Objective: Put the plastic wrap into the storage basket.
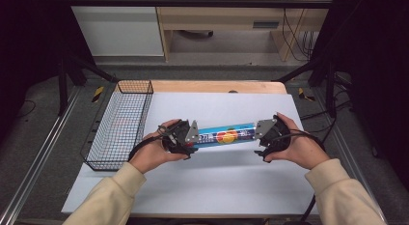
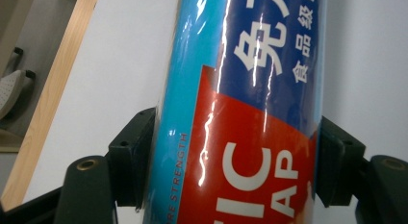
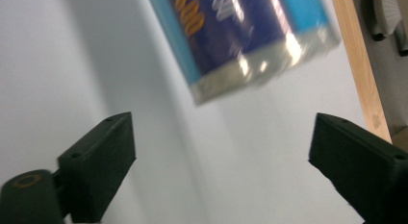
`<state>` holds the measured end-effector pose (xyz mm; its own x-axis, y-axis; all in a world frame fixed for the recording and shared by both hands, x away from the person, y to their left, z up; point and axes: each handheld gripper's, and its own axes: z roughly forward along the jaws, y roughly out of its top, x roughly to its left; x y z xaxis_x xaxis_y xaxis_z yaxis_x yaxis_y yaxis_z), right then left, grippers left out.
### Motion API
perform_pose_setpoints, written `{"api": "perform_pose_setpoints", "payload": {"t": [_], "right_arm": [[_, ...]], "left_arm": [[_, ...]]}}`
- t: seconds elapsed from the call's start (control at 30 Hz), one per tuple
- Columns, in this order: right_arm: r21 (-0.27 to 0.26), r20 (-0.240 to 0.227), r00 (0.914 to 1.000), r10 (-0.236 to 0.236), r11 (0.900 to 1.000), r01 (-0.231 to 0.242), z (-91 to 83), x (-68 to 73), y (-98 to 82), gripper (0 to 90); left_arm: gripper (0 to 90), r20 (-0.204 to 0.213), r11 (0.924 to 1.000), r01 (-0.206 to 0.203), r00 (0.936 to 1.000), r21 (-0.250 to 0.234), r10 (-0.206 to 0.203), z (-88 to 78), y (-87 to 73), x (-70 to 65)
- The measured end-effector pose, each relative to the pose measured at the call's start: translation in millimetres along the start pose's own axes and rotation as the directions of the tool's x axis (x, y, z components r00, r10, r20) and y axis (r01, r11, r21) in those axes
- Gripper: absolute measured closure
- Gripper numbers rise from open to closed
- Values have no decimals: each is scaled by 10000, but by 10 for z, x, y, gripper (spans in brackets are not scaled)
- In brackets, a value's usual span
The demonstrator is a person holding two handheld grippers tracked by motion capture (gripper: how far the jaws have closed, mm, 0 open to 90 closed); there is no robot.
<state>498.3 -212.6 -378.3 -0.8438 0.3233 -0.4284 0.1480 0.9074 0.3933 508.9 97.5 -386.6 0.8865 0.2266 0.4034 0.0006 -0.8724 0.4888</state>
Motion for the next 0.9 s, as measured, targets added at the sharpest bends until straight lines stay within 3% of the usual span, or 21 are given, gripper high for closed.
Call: {"api": "perform_pose_setpoints", "payload": {"t": [0.1,0.13,0.2,0.23,0.3,0.37,0.4,0.43,0.47,0.5,0.57,0.6,0.63,0.7,0.73,0.77,0.8,0.83,0.87,0.9], "right_arm": [[41,216,9988,439,9990,-440,53,17,-70,100],[249,560,9933,1015,9944,-1030,117,25,-110,103],[324,749,9890,1278,9909,-1305,140,32,-117,104],[416,1043,9820,1574,9858,-1624,164,33,-127,112],[319,1613,9503,2664,9610,-2748,213,38,-135,128],[103,1855,9161,3556,9315,-3637,245,46,-139,122],[-201,2042,8899,4080,9106,-4129,279,52,-146,111],[-355,2184,8701,4419,8946,-4455,303,63,-150,108],[-594,2246,8418,4909,8691,-4910,345,78,-169,113],[-868,2247,8248,5189,8537,-5134,376,89,-185,112],[-1567,2237,7683,5997,8002,-5789,452,116,-250,113],[-2212,2193,7182,6604,7506,-6226,507,145,-318,110],[-2212,2193,7182,6604,7506,-6226,507,145,-318,110],[-2861,2122,6667,7145,6978,-6567,541,175,-384,105],[-3019,2091,6462,7340,6770,-6712,543,186,-422,100],[-3172,2075,6309,7476,6615,-6795,532,186,-448,88],[-3237,2059,6227,7549,6531,-6846,521,186,-467,80],[-3563,2270,5947,7712,6341,-6862,483,206,-515,83],[-3563,2270,5947,7712,6341,-6862,483,206,-515,83],[-3931,2200,5696,7919,6064,-6912,455,232,-555,85]], "left_arm": [[290,-73,9999,128,9999,-80,-129,-36,-18,21],[290,-100,9998,181,9998,-104,-182,-51,-21,29],[290,-205,9995,284,9994,-154,-287,-78,-26,44],[290,-246,9991,377,9990,-176,-381,-103,-30,63],[291,-402,9981,566,9975,-260,-576,-145,-36,84],[291,-548,9964,759,9955,-376,-779,-195,-48,105],[292,-570,9956,848,9946,-393,-869,-217,-52,114],[292,-611,9945,940,9934,-467,-968,-253,-60,133],[292,-658,9939,982,9927,-493,-1013,-275,-64,141],[293,-708,9932,1033,9917,-541,-1070,-313,-71,159],[293,-804,9919,1128,9898,-584,-1173,-366,-79,180],[293,-867,9912,1182,9886,-596,-1231,-403,-85,193],[293,-927,9914,1185,9880,-558,-1233,-428,-88,201],[294,-1021,9893,1345,9849,-564,-1397,-492,-95,226],[294,-1042,9880,1429,9834,-580,-1483,-519,-98,240],[294,-1081,9869,1497,9819,-605,-1556,-539,-100,250],[294,-1168,9862,1537,9802,-617,-1601,-568,-105,263],[295,-1204,9846,1631,9781,-621,-1696,-600,-108,278],[295,-1300,9833,1694,9756,-664,-1769,-633,-116,291],[295,-1348,9817,1777,9733,-686,-1856,-669,-124,305]]}}
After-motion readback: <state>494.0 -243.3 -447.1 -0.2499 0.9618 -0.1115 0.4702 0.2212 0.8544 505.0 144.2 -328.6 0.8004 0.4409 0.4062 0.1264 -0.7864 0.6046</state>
